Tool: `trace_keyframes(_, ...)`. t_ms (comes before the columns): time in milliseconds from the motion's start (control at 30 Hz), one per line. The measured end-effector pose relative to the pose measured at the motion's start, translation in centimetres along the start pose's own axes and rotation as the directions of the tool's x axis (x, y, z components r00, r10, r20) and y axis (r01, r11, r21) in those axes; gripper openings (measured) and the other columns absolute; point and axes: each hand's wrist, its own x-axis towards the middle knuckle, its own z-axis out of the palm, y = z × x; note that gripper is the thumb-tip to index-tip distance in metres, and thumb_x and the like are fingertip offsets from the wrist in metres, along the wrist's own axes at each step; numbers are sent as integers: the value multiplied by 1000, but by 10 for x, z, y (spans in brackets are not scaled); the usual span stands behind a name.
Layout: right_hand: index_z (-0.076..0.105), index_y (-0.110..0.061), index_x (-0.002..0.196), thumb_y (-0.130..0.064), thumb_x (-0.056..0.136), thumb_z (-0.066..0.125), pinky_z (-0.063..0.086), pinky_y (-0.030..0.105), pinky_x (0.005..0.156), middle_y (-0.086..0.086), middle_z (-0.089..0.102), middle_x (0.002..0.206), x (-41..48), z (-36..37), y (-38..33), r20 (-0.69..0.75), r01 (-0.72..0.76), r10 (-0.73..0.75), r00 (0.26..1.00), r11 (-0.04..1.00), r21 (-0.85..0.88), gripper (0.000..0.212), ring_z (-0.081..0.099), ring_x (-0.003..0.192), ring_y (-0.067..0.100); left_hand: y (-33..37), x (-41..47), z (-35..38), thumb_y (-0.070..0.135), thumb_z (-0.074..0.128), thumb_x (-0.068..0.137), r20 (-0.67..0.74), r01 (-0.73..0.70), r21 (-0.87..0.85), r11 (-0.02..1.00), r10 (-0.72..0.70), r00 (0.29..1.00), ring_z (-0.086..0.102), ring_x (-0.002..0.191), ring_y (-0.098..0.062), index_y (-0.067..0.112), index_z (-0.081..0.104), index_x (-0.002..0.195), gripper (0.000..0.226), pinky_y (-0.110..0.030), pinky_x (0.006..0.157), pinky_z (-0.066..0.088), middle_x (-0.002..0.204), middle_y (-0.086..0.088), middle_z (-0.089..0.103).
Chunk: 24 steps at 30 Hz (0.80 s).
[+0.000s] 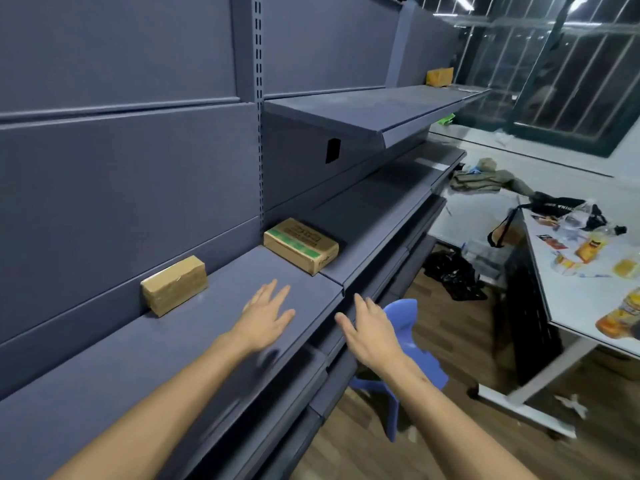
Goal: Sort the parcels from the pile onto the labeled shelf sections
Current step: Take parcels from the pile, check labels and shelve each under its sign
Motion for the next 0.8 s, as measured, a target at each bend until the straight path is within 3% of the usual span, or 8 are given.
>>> trace_keyframes(333,18,-16,152,-51,99,32,19,47,116,19,15,158,146,23,-24,83,59,-58,995,998,-10,65,16,145,32,-24,132,-16,44,32,100,10,71,174,982,-74,997,-1,148,-25,26,12,152,58,-36,120,5,160,-10,-2)
trace_keyframes(467,21,-15,150,-50,98,35,25,44,114,22,22,153,201,39,-28,74,37,-40,996,999,36,65,23,140,36,-40,195,-19,45,31,100,11,96,203,974,-100,995,-1,148,-26,27,16,152,56,-38,120,8,160,-12,-1)
trace_keyframes(600,24,-17,147,-46,96,44,31,44,111,25,20,150,238,52,-29,38,-22,15,999,981,193,63,28,134,42,-55,249,-21,44,34,100,-15,179,113,977,-179,984,1,147,-28,27,21,150,55,-37,120,7,159,-17,4)
trace_keyframes(800,12,-28,152,-42,97,44,33,44,108,22,6,153,261,68,-33,57,-96,81,995,936,338,65,26,135,41,-72,291,-18,44,37,99,29,295,-31,955,-294,955,-2,147,-30,23,20,151,59,-39,120,7,159,-18,-2)
